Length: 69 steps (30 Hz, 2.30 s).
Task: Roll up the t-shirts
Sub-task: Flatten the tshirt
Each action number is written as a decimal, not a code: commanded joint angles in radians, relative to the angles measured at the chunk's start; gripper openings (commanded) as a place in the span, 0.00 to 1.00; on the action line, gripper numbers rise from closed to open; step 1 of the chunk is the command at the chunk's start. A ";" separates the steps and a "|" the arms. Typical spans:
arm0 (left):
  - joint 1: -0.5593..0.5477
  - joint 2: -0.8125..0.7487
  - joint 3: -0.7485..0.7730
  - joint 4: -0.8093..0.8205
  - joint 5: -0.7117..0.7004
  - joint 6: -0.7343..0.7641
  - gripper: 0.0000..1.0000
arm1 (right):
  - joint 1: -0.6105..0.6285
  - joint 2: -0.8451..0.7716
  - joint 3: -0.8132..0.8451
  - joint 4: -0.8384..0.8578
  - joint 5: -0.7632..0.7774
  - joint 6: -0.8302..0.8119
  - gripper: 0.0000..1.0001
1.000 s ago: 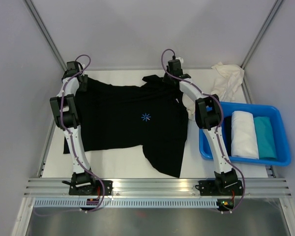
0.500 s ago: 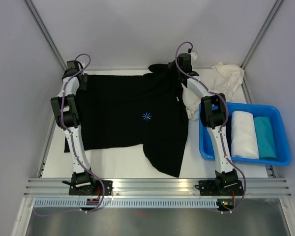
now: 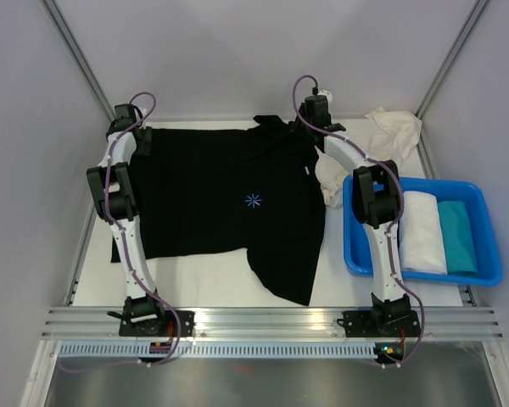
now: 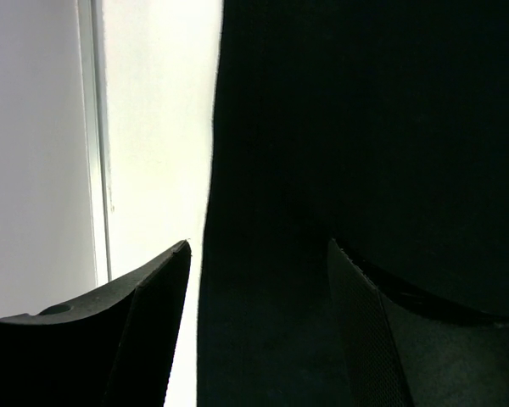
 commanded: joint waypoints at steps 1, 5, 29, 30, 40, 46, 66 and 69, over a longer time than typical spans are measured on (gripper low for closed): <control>-0.021 -0.110 -0.021 -0.009 0.050 -0.021 0.71 | 0.084 -0.270 -0.173 -0.083 0.051 -0.192 0.34; -0.057 -0.153 -0.057 -0.004 0.063 0.006 0.71 | 0.187 -0.402 -0.407 -0.183 0.094 -0.217 0.05; -0.064 0.030 0.018 -0.030 0.015 -0.037 0.71 | 0.371 -0.682 -1.151 -0.254 -0.015 -0.074 0.00; -0.065 0.033 0.021 -0.030 0.014 -0.037 0.71 | 0.373 -0.683 -1.159 -0.252 -0.028 -0.074 0.00; -0.064 0.047 0.040 -0.038 0.000 -0.027 0.71 | 0.373 -0.738 -1.162 -0.267 -0.070 -0.087 0.00; -0.064 -0.001 0.020 -0.042 0.038 -0.020 0.71 | 0.376 -0.785 -1.119 -0.275 -0.047 -0.105 0.02; -0.192 -0.850 -0.707 0.076 0.030 0.223 0.80 | 0.413 -1.100 -1.025 -0.482 0.048 -0.122 0.60; -0.192 -0.995 -0.819 0.010 0.059 0.258 0.80 | 0.420 -1.143 -1.036 -0.551 0.050 -0.125 0.61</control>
